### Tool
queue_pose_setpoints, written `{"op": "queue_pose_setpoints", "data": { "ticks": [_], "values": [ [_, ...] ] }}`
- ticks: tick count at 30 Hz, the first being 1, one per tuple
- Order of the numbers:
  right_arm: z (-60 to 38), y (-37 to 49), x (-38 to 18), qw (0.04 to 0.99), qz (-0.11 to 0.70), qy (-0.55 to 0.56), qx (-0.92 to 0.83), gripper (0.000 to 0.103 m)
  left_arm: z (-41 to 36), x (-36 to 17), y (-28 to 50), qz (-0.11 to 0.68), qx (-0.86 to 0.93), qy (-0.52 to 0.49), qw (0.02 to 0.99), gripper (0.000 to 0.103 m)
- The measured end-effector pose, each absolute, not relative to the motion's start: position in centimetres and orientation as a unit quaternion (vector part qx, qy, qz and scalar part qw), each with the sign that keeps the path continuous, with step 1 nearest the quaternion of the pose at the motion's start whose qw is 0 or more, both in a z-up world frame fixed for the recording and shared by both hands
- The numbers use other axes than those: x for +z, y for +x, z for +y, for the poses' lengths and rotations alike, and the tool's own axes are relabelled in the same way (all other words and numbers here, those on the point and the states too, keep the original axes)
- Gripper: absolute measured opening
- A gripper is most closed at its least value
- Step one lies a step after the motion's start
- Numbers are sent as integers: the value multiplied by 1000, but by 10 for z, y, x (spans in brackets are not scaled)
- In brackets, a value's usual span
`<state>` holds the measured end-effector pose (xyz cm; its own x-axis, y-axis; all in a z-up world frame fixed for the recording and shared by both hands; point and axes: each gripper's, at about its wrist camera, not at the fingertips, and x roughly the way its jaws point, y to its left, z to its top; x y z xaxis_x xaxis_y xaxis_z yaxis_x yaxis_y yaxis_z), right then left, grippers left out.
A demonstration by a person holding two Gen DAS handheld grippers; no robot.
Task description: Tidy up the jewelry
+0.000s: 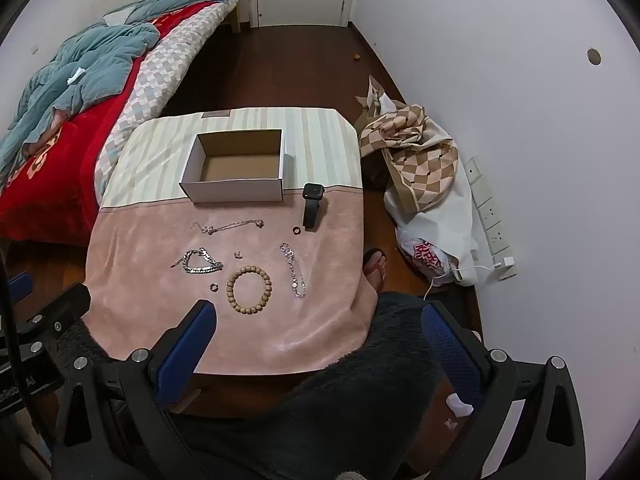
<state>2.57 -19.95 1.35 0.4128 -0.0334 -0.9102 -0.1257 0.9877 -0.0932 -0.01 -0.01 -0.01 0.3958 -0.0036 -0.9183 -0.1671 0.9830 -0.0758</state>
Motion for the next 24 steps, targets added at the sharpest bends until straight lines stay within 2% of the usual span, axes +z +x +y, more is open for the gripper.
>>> {"op": "queue_pose_setpoints", "data": {
  "ticks": [24],
  "values": [
    [-202, 23, 17, 837, 540, -86, 19, 103, -3, 1, -8, 548, 49, -76, 831, 103]
  ]
}}
